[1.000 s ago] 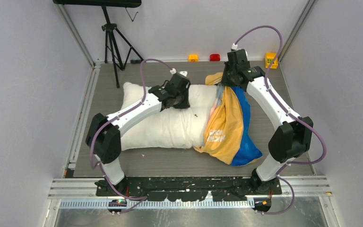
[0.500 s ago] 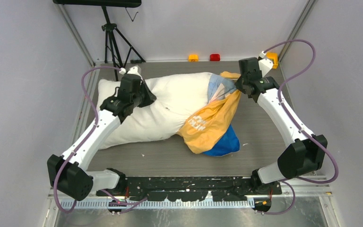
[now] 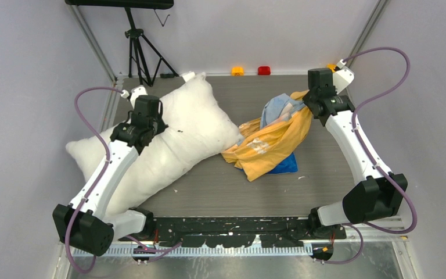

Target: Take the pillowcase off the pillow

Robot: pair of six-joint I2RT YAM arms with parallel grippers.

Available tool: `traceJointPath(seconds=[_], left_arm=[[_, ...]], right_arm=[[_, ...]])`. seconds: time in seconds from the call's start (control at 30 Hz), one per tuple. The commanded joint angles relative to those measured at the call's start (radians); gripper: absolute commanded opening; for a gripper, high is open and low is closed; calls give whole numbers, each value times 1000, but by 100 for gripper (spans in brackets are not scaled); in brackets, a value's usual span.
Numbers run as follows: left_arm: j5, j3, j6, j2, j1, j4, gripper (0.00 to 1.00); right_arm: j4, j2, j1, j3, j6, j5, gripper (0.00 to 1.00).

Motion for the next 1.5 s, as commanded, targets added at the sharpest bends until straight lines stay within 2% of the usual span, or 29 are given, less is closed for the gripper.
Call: traceJointPath(seconds=[0.0,0.07,0.1,0.17,0.23,0.27,0.37,0.63,0.83,0.97,1.13,1.23,1.27,1.3,1.37,1.4,1.47], left_arm=[[56,-7,16,-23,-4,48,0],[77,-6,24,-22,-5,54,0],[82,-4,31,-21,-4,56,0],[86,5,41,-17,-4,52,0],[92,15,52,-12,-4,51,0],[97,20,56,-9,-4,53,0],[117,42,63,8,-4,56,0],[210,87,48,61,-4,114,0],[273,163,-16,184,-6,208,0],[295,316,-65,318,-6,259,0],[364,683,-89,500,-6,198,0],[365,825,-74,531,-6,179,2],[363,837,-63,528,-6,182,12],[360,831,-51,517,-6,186,32],[344,772,-33,488,-6,176,82],[328,731,-26,466,-6,161,97],[295,638,-4,414,-6,150,100]], right_arm=[[138,-30,0,16,-109,-291,22],[136,-25,1,23,-116,-328,28],[136,-26,0,25,-122,-346,38],[129,-25,1,30,-133,-380,67],[119,-32,1,29,-136,-406,80],[119,-38,1,24,-138,-421,82],[128,-60,1,1,-147,-471,86],[99,-113,3,-96,-141,-607,86],[130,-223,2,-253,-144,-561,86],[149,-294,2,-299,-147,-515,86],[167,-346,1,-304,-146,-506,85],[170,-366,1,-316,-158,-491,85],[175,-372,2,-324,-160,-479,85],[183,-378,2,-334,-161,-472,85],[204,-389,1,-357,-158,-463,85],[216,-392,2,-369,-155,-462,85],[248,-400,2,-394,-152,-462,85]])
